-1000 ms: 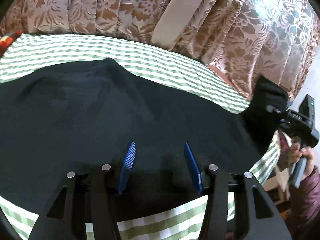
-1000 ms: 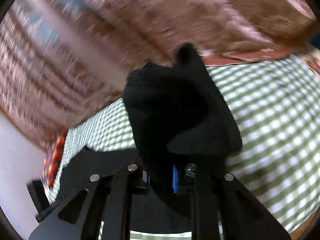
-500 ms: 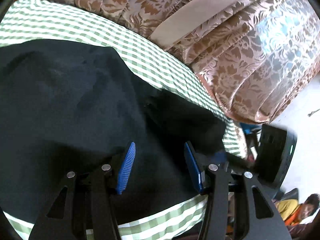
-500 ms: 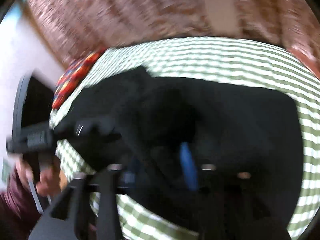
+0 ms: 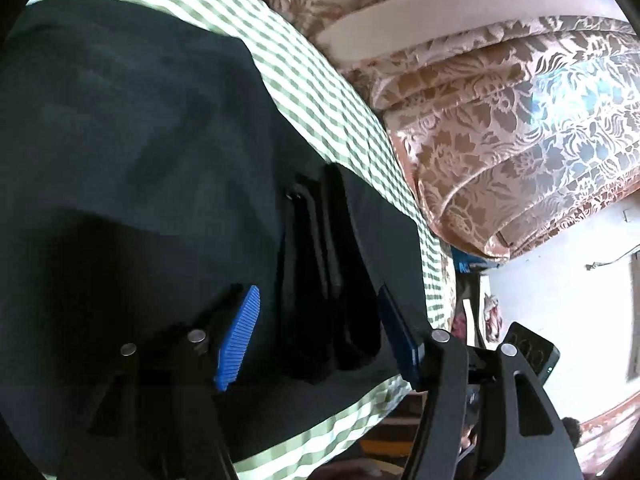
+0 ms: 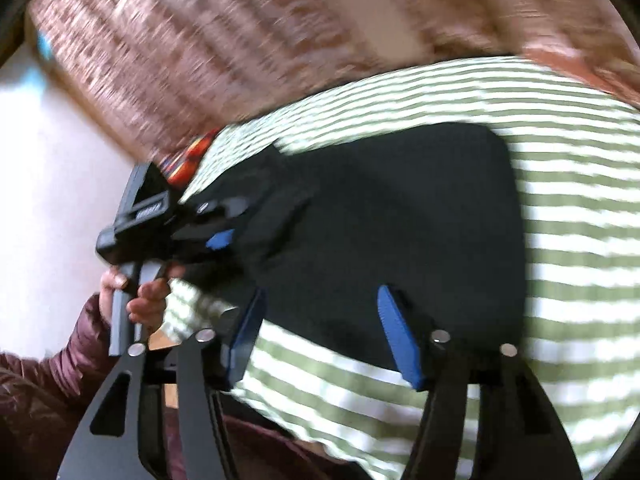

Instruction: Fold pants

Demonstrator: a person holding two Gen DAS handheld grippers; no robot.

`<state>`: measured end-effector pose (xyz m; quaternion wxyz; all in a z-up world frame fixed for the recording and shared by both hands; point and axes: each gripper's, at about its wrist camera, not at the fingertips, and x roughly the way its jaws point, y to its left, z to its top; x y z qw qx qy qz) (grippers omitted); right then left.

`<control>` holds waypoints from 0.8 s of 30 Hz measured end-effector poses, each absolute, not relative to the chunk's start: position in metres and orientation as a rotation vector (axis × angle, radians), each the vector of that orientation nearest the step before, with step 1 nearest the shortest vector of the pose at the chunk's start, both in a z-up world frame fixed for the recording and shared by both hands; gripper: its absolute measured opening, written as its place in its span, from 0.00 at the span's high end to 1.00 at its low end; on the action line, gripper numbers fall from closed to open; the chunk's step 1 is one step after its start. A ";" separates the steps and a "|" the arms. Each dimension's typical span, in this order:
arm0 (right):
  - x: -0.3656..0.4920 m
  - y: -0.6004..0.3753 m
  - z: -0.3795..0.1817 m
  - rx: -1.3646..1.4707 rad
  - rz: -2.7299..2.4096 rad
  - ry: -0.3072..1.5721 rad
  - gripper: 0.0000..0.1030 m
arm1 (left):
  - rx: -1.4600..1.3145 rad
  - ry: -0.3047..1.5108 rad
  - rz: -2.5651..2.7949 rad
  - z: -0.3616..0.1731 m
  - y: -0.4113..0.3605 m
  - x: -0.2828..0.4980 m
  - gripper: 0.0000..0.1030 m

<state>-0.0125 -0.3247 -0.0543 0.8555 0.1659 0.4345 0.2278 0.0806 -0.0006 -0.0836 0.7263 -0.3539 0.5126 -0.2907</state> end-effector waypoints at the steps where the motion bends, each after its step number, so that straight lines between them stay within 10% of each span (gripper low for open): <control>1: -0.017 -0.341 -0.053 0.366 0.425 0.904 0.54 | -0.776 1.140 -0.644 -0.084 -0.005 0.085 0.42; 6: -0.028 -0.398 -0.064 0.449 0.229 0.919 0.65 | -0.717 1.182 -0.664 -0.085 -0.034 0.101 0.46; 8: -0.027 -0.407 -0.072 0.501 0.209 0.926 0.69 | -0.680 1.175 -0.657 -0.084 -0.040 0.104 0.79; 10: -0.026 -0.404 -0.077 0.526 0.218 0.927 0.71 | -0.641 1.132 -0.656 -0.075 -0.043 0.104 0.84; 17: -0.016 -0.365 -0.082 0.370 0.323 0.974 0.70 | -0.569 0.902 -0.729 -0.024 -0.010 0.065 0.87; 24: -0.015 -0.353 -0.088 0.253 0.298 1.015 0.54 | -0.482 1.030 -0.582 -0.084 0.006 0.050 0.87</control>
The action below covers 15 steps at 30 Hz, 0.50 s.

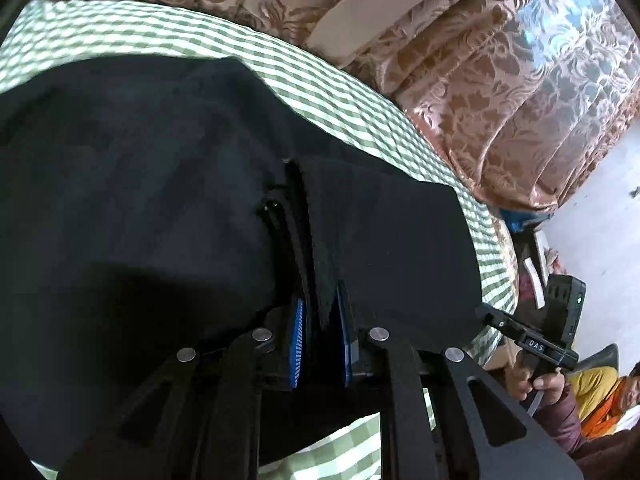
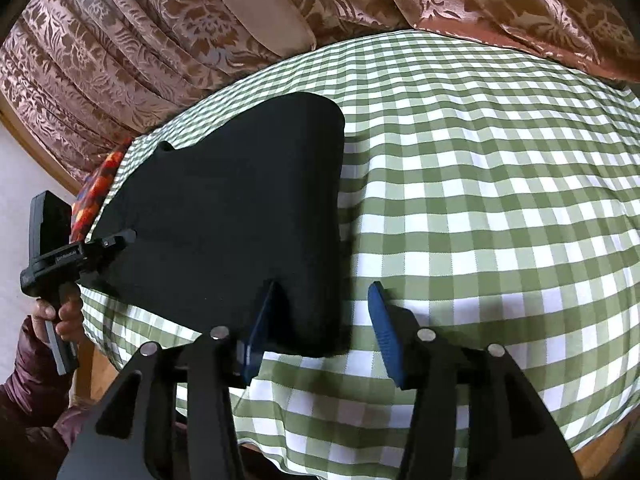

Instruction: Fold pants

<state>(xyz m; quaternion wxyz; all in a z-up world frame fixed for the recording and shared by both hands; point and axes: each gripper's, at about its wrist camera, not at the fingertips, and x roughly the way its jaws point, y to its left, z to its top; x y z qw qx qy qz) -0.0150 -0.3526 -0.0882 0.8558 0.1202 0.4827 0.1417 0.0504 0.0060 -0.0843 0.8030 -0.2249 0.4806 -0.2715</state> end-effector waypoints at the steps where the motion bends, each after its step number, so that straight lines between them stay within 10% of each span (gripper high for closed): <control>1: -0.014 -0.352 -0.085 0.233 0.297 1.020 0.54 | -0.493 1.025 -0.584 -0.084 0.008 0.050 0.87; 6: -0.010 -0.347 -0.063 0.198 0.298 0.975 0.54 | -0.508 0.985 -0.511 -0.071 0.019 0.047 0.60; 15: -0.010 -0.282 -0.068 0.031 0.471 1.003 0.54 | -0.459 0.915 -0.646 -0.036 0.010 0.020 0.60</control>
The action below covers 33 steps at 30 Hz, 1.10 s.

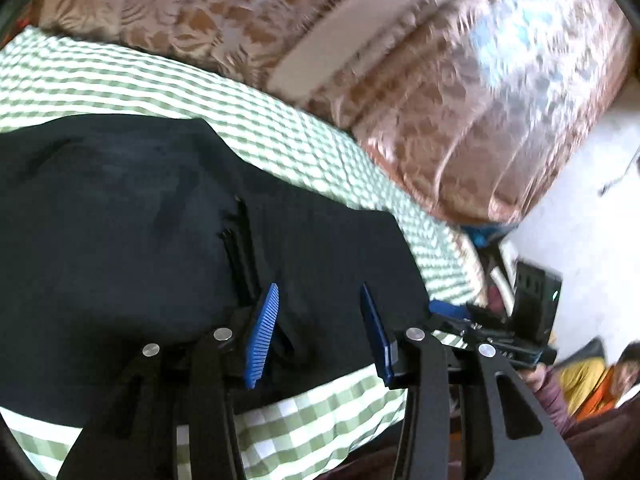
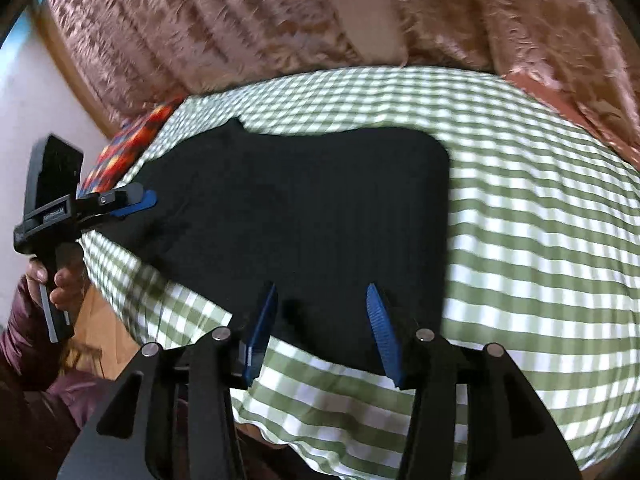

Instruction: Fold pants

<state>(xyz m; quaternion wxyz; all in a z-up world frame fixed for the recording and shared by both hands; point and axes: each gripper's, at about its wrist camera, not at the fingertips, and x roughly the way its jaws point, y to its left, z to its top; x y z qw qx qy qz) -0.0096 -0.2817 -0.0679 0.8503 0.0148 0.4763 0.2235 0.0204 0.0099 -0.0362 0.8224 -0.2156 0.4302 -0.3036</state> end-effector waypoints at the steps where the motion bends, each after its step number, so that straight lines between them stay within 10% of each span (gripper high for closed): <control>1: -0.008 -0.278 -0.071 0.002 0.460 1.008 0.53 | -0.394 0.939 -0.626 -0.041 -0.001 0.020 0.60; 5: -0.007 -0.275 -0.076 -0.036 0.440 0.997 0.78 | -0.268 0.958 -0.566 -0.052 -0.018 0.019 0.97; 7: -0.009 -0.278 -0.073 -0.037 0.455 0.997 1.00 | -0.299 0.951 -0.555 -0.052 -0.010 0.019 0.98; 20: -0.017 -0.276 -0.092 -0.066 0.507 1.029 1.00 | -0.317 0.942 -0.501 -0.051 0.021 0.005 1.00; 22: -0.015 -0.276 -0.087 -0.048 0.521 1.039 0.99 | -0.308 0.873 -0.502 -0.033 0.015 0.005 0.99; 24: -0.011 -0.279 -0.073 -0.009 0.537 1.020 0.96 | -0.270 0.824 -0.523 -0.018 -0.003 0.009 0.67; 26: -0.005 -0.281 -0.058 0.043 0.537 0.978 0.74 | -0.209 0.798 -0.529 -0.011 -0.024 0.015 0.56; 28: 0.006 -0.281 -0.043 0.116 0.533 0.922 0.47 | -0.139 0.808 -0.521 -0.013 -0.046 0.020 0.56; 33: 0.058 -0.268 -0.035 0.189 0.448 0.857 0.46 | -0.003 0.831 -0.449 -0.034 -0.073 0.025 0.56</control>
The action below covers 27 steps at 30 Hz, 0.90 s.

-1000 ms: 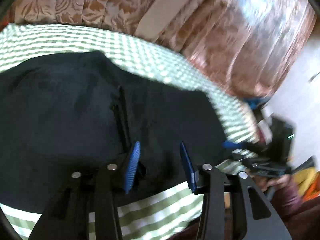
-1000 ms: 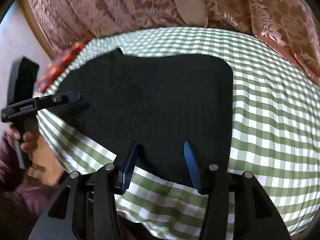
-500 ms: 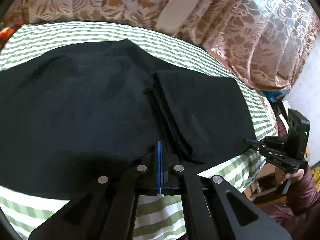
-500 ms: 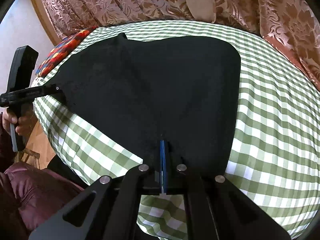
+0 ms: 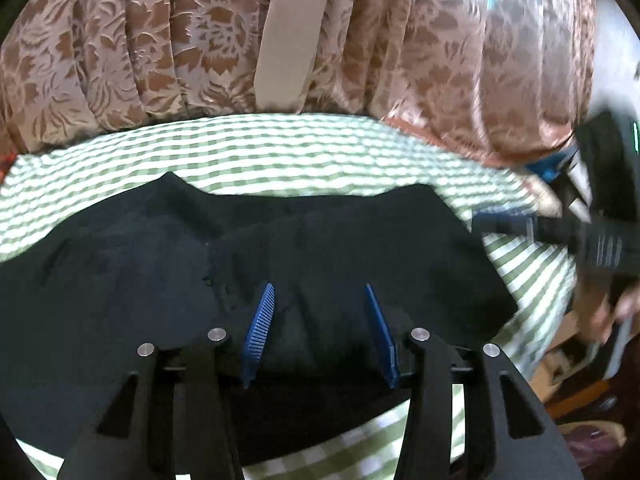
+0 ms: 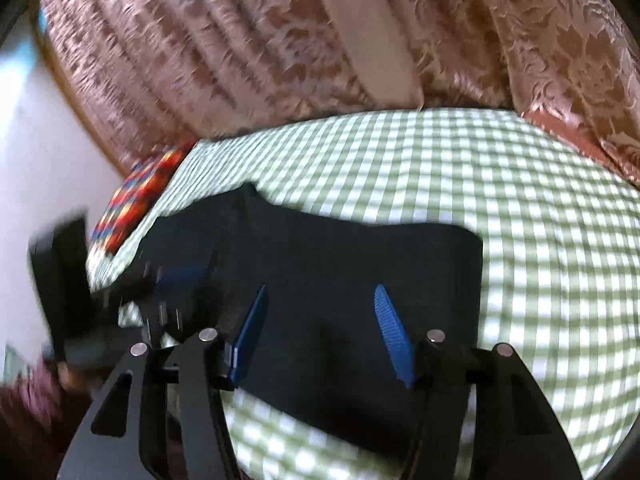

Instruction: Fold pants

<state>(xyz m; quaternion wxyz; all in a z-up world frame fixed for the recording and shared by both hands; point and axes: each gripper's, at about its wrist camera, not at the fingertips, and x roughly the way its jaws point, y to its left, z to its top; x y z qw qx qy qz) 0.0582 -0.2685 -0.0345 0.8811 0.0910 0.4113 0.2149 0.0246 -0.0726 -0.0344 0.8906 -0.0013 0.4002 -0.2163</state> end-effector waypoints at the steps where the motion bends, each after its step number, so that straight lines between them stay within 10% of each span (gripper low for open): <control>1: 0.068 -0.268 -0.041 0.200 0.432 0.864 0.46 | 0.006 0.845 -0.432 -0.040 -0.072 0.025 0.56; 27: 0.078 -0.248 -0.094 0.096 0.269 0.842 0.32 | -0.029 0.748 -0.005 -0.026 0.001 0.007 0.50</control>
